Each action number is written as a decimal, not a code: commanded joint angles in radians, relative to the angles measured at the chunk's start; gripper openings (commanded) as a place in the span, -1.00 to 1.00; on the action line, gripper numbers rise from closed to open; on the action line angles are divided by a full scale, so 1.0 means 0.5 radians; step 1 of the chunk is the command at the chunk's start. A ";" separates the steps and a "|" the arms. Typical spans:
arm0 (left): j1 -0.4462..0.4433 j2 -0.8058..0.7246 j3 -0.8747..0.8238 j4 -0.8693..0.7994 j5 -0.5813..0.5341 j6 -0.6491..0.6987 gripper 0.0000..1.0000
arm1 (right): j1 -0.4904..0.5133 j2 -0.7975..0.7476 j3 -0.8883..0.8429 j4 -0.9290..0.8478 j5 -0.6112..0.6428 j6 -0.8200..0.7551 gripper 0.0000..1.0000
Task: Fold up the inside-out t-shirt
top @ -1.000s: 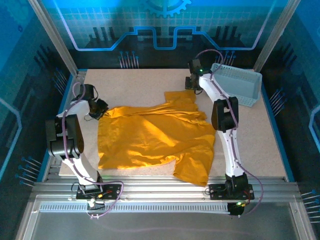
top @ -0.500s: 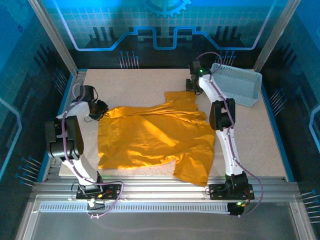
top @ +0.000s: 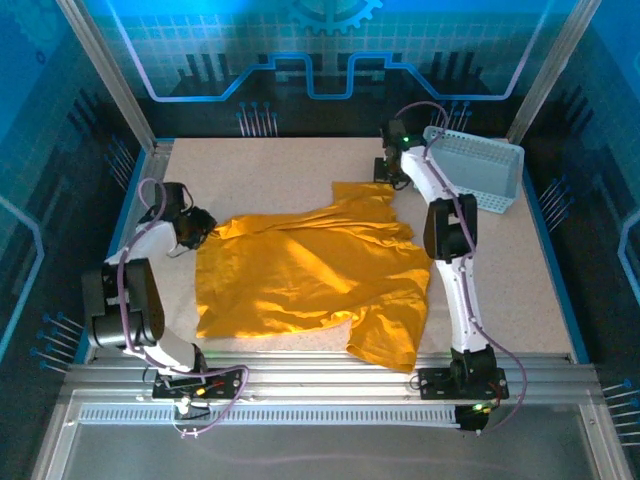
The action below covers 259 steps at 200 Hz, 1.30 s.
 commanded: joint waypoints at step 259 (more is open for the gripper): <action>-0.862 0.118 0.027 -0.716 -0.967 0.389 0.49 | -0.276 -2.299 -2.559 0.901 -0.232 0.223 -1.00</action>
